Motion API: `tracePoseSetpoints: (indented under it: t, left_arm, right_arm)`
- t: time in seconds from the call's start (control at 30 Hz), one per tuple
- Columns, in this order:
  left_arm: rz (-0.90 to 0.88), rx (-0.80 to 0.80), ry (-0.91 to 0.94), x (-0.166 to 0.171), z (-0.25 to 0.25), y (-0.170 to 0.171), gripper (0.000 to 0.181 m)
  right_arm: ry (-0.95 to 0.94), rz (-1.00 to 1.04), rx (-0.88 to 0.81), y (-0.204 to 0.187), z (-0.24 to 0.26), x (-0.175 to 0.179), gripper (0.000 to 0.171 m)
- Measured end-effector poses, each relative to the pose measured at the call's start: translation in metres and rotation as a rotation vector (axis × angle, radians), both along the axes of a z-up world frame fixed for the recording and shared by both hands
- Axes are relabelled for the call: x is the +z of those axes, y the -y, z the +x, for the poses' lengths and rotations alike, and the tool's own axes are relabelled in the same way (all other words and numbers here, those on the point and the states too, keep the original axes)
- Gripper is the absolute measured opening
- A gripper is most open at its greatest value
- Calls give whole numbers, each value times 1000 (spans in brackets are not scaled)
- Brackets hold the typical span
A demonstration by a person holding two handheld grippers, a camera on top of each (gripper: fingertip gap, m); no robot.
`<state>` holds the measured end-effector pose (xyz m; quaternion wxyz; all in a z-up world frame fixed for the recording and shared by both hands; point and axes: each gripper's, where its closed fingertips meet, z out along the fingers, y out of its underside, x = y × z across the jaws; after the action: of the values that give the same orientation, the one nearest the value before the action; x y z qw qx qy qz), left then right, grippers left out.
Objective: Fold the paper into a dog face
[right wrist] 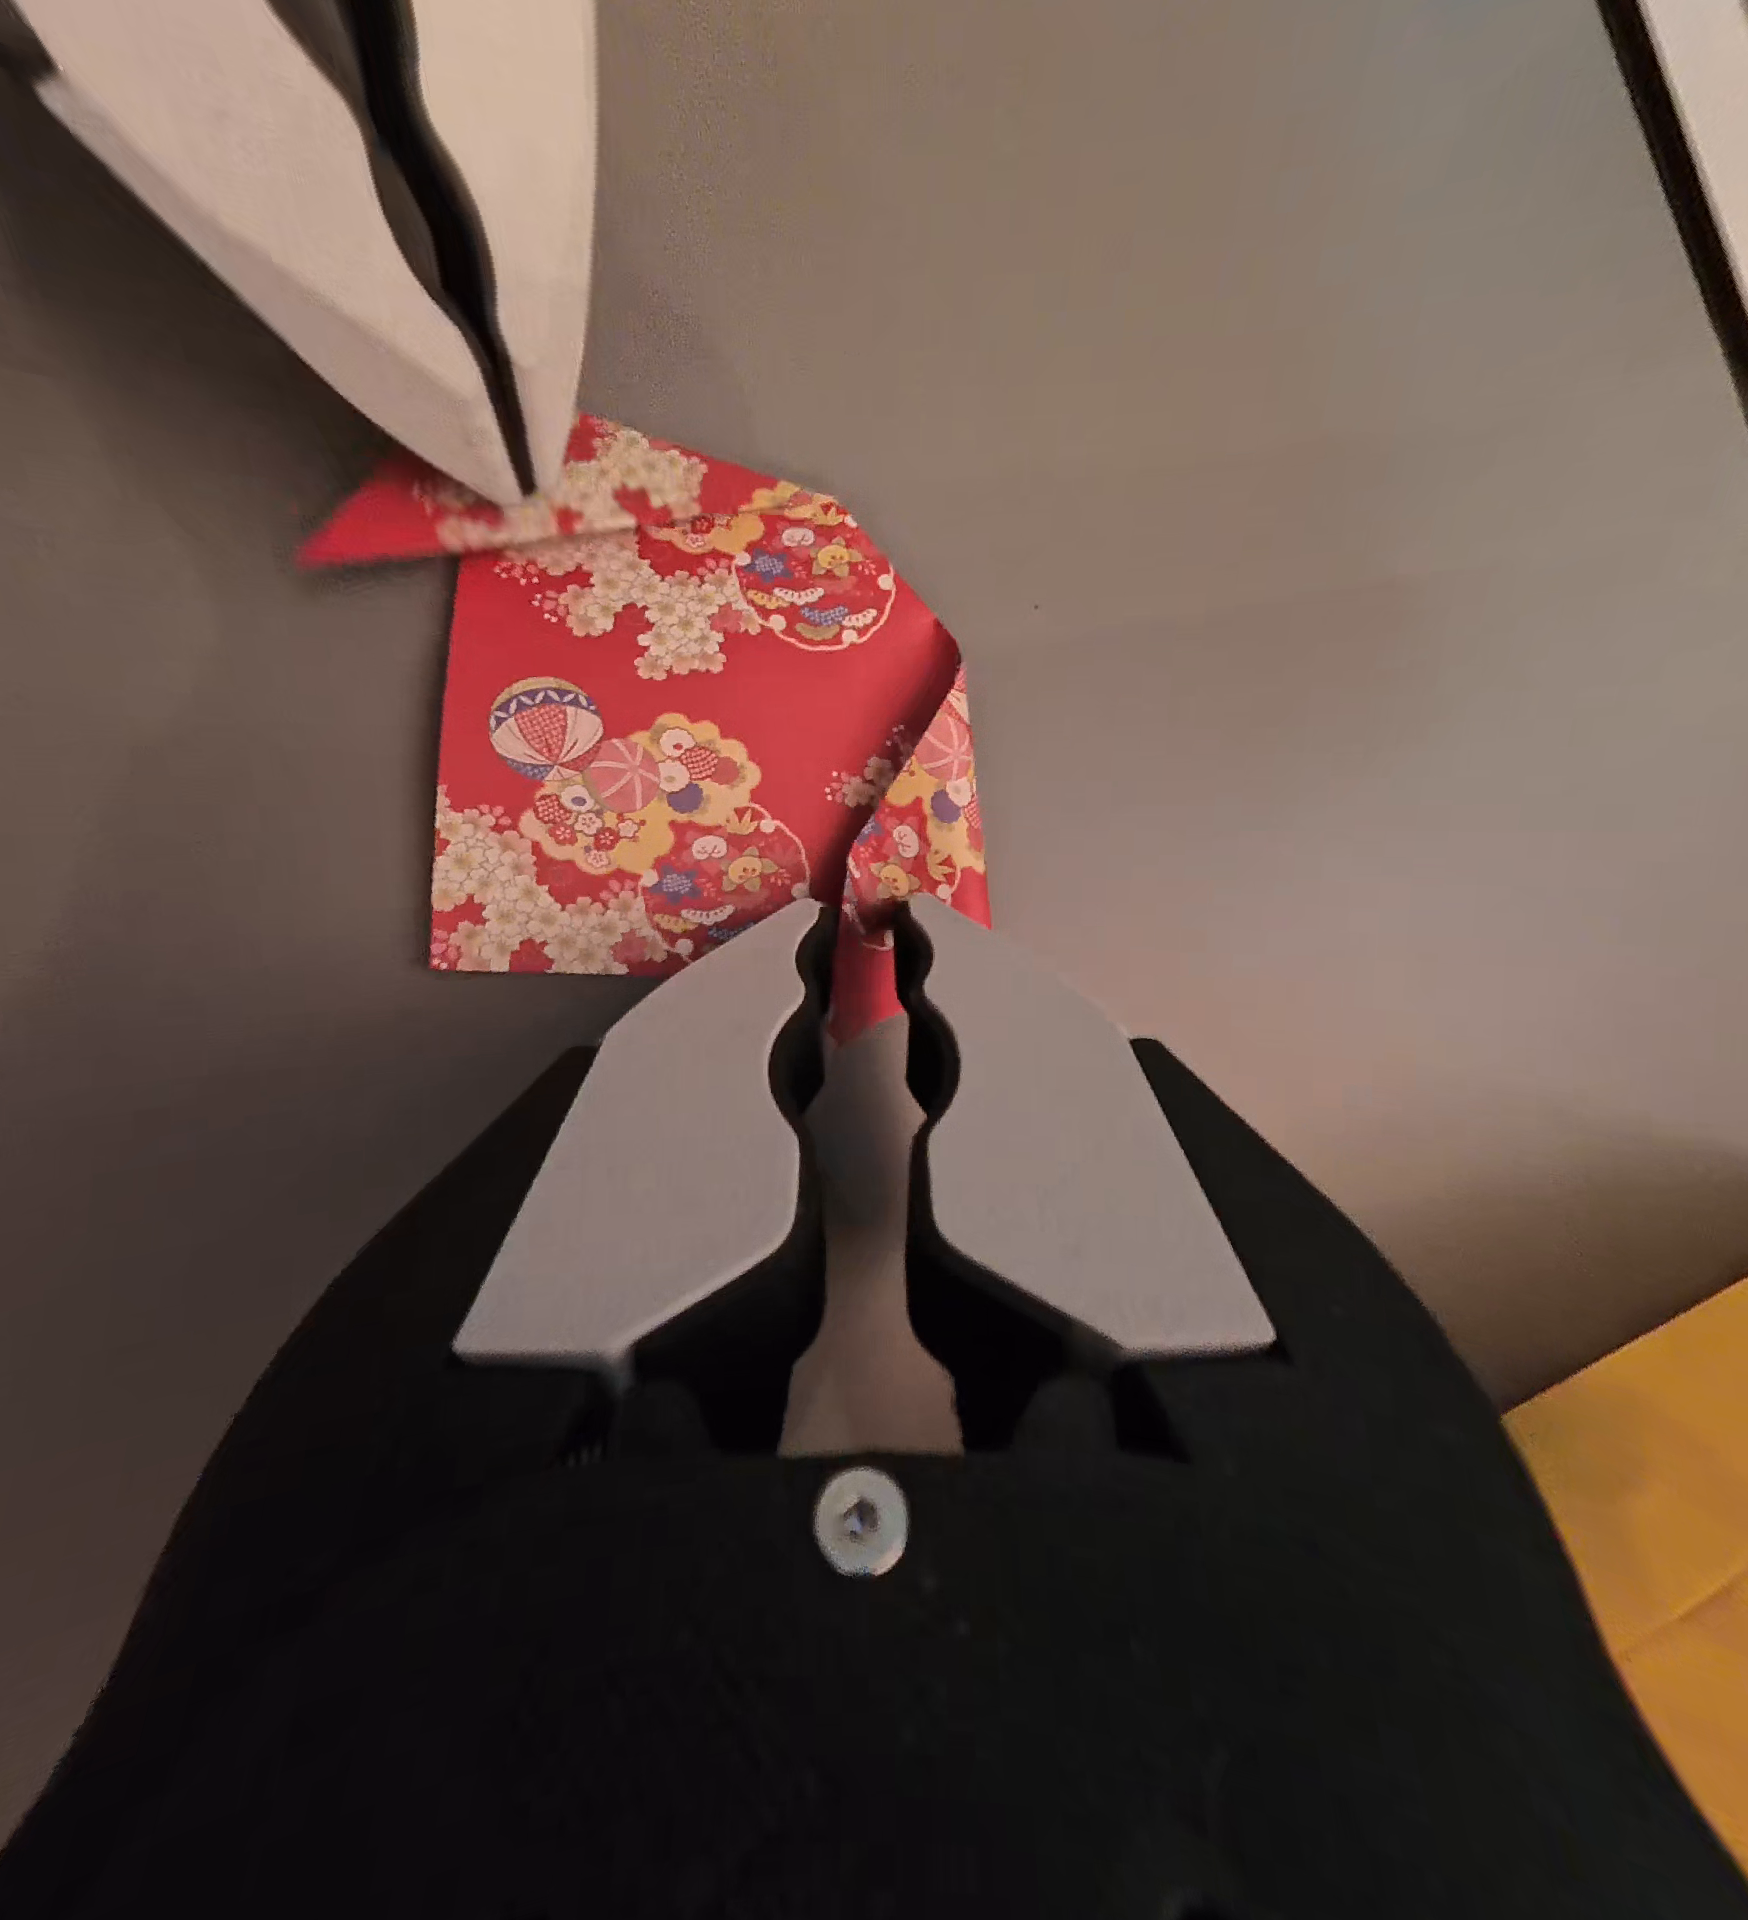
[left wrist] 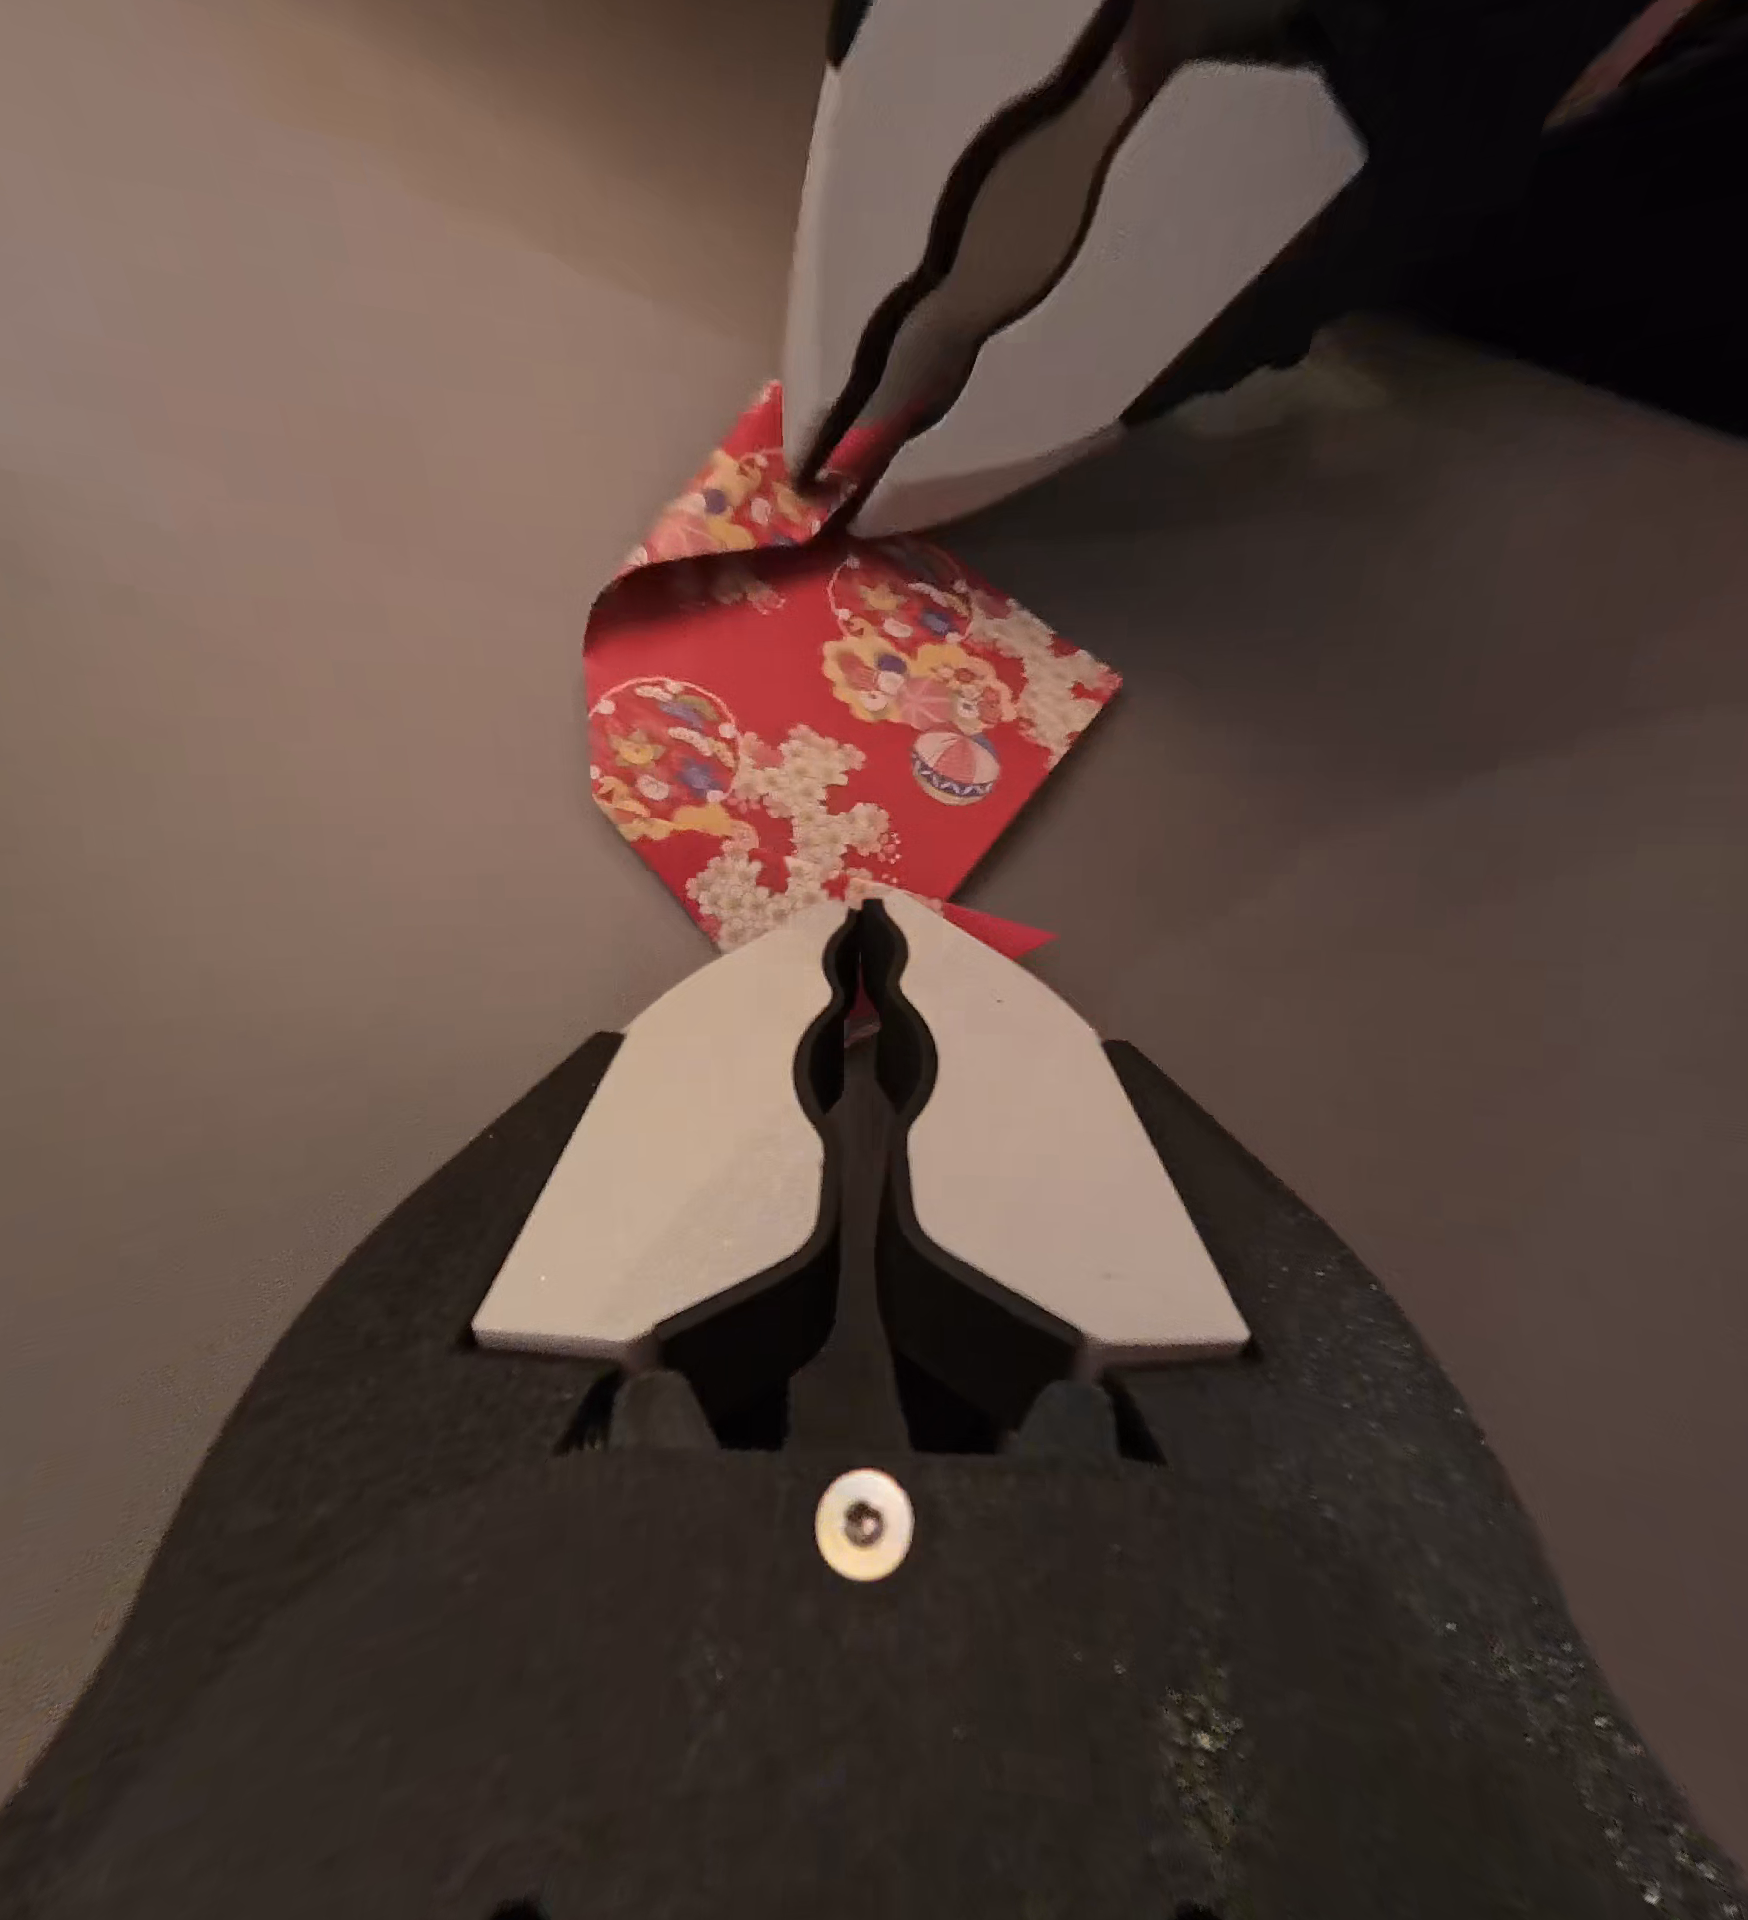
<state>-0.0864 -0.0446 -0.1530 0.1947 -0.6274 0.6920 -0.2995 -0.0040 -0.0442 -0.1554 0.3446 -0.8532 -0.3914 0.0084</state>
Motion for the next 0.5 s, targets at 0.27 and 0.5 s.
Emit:
tracePoseSetpoints:
  t: [0.27, 0.5]
  left_arm:
    - [-15, -36, -41, -5, 0, -3, 0]
    - [49, -134, -126, -4, -1, -3, 0]
  right_arm:
    - [-67, -110, 31, 11, -7, 0, 33]
    - [-65, -119, 100, 18, -10, 0, 47]
